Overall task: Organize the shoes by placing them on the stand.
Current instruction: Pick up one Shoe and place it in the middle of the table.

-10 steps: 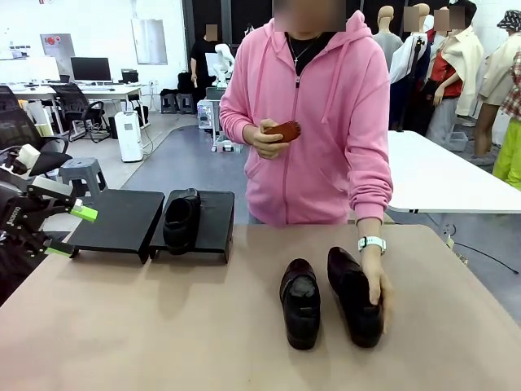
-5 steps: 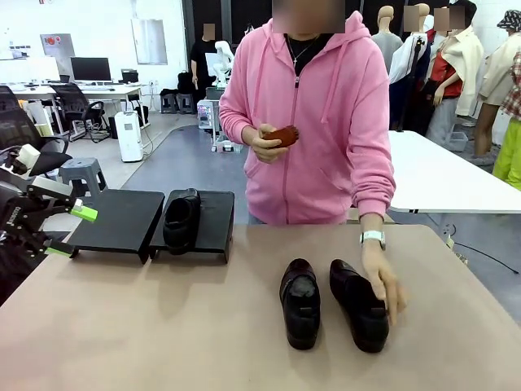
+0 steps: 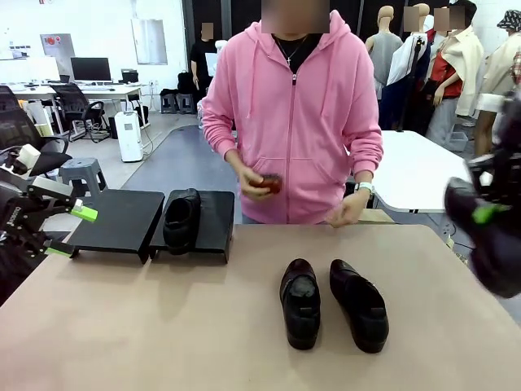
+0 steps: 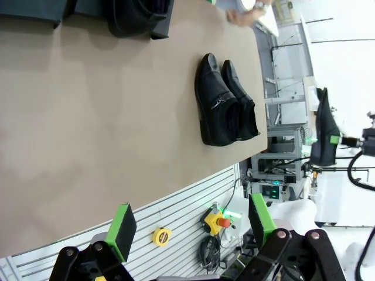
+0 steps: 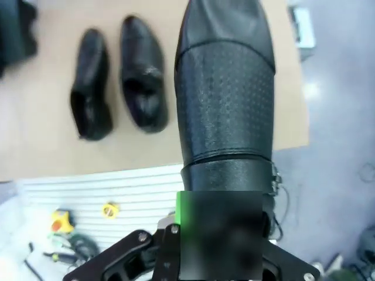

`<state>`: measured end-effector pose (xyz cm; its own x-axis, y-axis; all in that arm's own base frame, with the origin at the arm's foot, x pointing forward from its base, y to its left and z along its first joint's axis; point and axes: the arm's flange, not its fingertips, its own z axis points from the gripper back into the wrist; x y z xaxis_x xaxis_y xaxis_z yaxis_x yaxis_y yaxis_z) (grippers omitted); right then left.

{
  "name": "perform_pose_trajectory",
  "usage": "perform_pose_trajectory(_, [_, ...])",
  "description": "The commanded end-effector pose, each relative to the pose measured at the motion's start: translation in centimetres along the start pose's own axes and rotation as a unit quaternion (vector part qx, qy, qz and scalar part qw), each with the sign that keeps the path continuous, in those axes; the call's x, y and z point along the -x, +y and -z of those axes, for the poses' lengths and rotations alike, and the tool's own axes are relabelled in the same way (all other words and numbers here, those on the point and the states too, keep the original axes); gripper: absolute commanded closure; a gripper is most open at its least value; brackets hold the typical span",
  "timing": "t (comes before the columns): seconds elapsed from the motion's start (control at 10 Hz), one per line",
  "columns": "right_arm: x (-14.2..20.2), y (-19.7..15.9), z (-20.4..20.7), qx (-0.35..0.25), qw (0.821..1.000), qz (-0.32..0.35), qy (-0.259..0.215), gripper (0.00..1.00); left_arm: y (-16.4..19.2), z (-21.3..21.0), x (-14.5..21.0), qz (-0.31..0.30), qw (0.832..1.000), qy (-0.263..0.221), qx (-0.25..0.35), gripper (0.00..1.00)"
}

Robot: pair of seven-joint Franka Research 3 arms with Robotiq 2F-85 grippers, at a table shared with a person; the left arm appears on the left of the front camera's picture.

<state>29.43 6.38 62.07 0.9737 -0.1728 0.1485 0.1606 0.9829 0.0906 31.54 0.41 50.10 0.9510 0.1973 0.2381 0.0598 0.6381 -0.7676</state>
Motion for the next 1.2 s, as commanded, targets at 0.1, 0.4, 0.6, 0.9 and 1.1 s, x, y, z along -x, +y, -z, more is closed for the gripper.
perform_pose_trajectory(0.1, [3.2,14.5,2.2,0.007,0.990,-0.140,0.001,1.00,-0.1,-0.1,0.0,-0.007,1.000,0.000,0.004,0.00])
perform_pose_trajectory(0.4, [4.7,24.9,5.9,-0.059,0.975,-0.211,0.033,1.00,-0.1,-0.1,0.0,-0.007,1.000,0.000,0.004,0.00])
perform_pose_trajectory(0.6, [5.5,31.4,8.4,-0.099,0.975,-0.193,0.055,1.00,-0.1,-0.1,0.0,-0.007,1.000,0.000,0.004,0.00])
perform_pose_trajectory(0.9, [3.4,37.0,15.7,-0.098,0.986,-0.101,0.091,1.00,-0.1,-0.1,0.0,-0.007,1.000,0.000,0.004,0.00])
perform_pose_trajectory(1.1, [3.6,37.1,19.6,-0.106,0.989,-0.087,0.055,1.00,-0.1,-0.1,0.0,-0.007,1.000,0.000,0.004,0.00])
